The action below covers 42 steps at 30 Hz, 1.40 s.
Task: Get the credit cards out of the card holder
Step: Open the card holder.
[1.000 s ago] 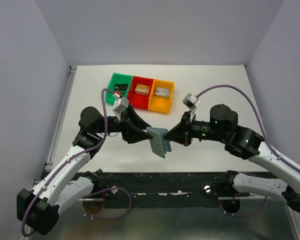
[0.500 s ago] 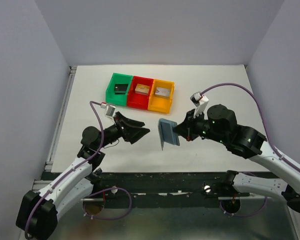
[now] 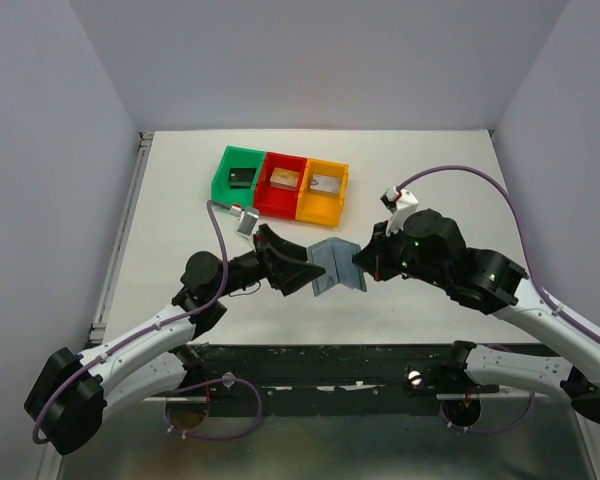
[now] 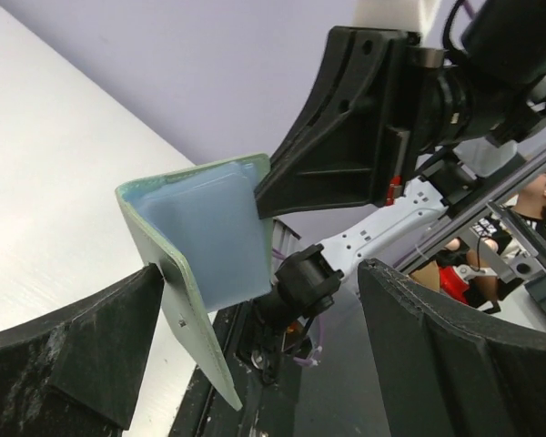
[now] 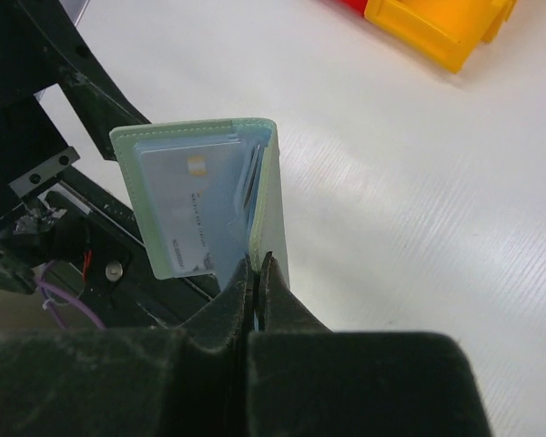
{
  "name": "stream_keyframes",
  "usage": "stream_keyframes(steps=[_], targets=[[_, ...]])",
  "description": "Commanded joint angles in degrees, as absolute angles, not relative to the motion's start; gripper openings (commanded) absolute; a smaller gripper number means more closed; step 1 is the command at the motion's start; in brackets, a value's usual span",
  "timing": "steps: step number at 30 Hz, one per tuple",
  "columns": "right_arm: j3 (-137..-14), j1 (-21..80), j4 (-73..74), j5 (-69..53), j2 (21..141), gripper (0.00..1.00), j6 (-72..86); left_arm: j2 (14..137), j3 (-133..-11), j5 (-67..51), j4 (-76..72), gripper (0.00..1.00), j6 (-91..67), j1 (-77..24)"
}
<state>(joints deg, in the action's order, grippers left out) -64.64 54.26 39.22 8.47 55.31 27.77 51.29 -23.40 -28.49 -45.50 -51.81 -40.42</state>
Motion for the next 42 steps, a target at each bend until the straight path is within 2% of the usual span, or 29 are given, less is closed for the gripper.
stream_keyframes(steps=[1,3,5,9,11,22,29,38,42], targets=[[-66.2,54.3,39.0,10.7,54.8,0.0,28.8,52.8,-24.8,-25.8,-43.9,0.99,-48.7,-41.7],[-65.7,54.3,38.8,10.6,54.2,0.0,29.0,52.4,-25.4,-25.1,-41.2,0.96,-47.2,-41.9],[-65.0,54.3,38.1,10.4,53.7,0.0,29.4,51.5,-25.8,-24.5,-38.8,0.88,-45.4,-42.1],[-63.5,54.2,36.6,9.0,52.6,0.0,29.9,49.3,-26.7,-22.9,-34.5,0.61,-42.4,-42.2],[-62.8,54.3,35.3,8.0,52.0,0.0,30.0,48.3,-27.6,-22.5,-31.5,0.52,-40.7,-42.2],[-58.1,54.2,27.5,2.7,47.6,0.0,30.5,45.1,-30.6,-21.5,-23.4,0.52,-36.5,-42.2],[-54.3,53.8,21.7,0.4,44.0,0.0,30.9,42.2,-29.6,-22.2,-23.6,0.5,-36.7,-42.2],[-50.9,52.6,15.3,-5.4,41.9,0.0,32.2,35.0,-30.0,-23.1,-20.3,0.7,-34.3,-42.2],[-49.5,52.3,12.5,-7.2,41.7,0.0,33.0,32.7,-30.2,-23.0,-18.5,0.72,-32.9,-42.3]])
